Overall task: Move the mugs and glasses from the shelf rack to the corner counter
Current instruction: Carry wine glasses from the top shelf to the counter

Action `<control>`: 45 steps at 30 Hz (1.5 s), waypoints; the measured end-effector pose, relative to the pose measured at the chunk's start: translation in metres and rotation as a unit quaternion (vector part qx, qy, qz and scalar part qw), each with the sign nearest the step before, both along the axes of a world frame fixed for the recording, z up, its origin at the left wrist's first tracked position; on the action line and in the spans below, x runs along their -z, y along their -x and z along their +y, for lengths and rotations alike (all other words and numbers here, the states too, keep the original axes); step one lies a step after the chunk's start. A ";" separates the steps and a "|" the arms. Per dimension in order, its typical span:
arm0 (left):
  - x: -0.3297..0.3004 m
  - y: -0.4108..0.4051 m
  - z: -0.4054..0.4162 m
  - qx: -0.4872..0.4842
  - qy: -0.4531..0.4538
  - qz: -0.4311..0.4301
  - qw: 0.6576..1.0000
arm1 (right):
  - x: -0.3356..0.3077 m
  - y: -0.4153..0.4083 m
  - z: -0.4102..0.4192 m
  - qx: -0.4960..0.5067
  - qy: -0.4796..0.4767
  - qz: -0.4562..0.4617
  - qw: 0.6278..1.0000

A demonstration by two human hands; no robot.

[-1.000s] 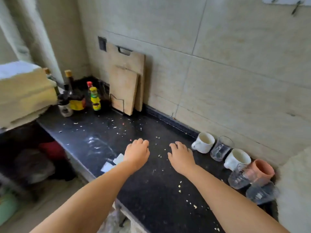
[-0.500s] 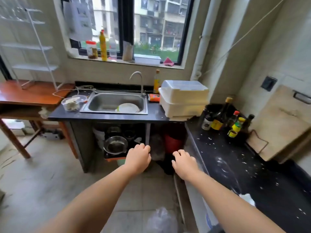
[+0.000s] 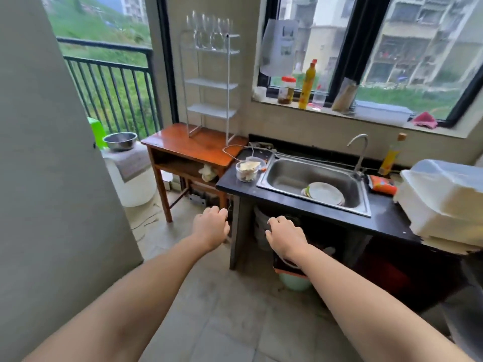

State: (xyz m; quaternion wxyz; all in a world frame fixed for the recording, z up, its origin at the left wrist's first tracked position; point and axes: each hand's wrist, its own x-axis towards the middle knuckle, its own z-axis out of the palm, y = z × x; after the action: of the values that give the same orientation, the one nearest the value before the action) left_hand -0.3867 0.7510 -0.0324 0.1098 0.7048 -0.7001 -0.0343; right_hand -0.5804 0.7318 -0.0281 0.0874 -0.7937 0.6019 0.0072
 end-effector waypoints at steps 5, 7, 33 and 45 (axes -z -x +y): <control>-0.004 -0.058 -0.049 -0.032 0.014 -0.011 0.999 | -0.002 -0.068 -0.070 -0.048 0.001 -0.016 0.999; -0.007 -0.077 -0.076 -0.036 0.016 -0.010 0.999 | -0.004 -0.090 -0.099 -0.059 0.007 -0.025 0.998; -0.123 -0.323 -0.576 -0.027 0.124 0.136 0.983 | -0.125 -0.355 -0.588 -0.027 0.122 -0.177 0.976; -0.246 -0.343 -0.772 0.100 0.222 0.266 0.933 | -0.251 -0.407 -0.738 0.083 0.305 -0.331 0.889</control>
State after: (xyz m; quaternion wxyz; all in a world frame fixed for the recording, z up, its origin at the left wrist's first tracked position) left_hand -0.0439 -0.0212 0.2134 0.4417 0.5542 -0.7015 -0.0754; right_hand -0.1733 -0.0061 0.2230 0.0354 -0.6848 0.5742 -0.4473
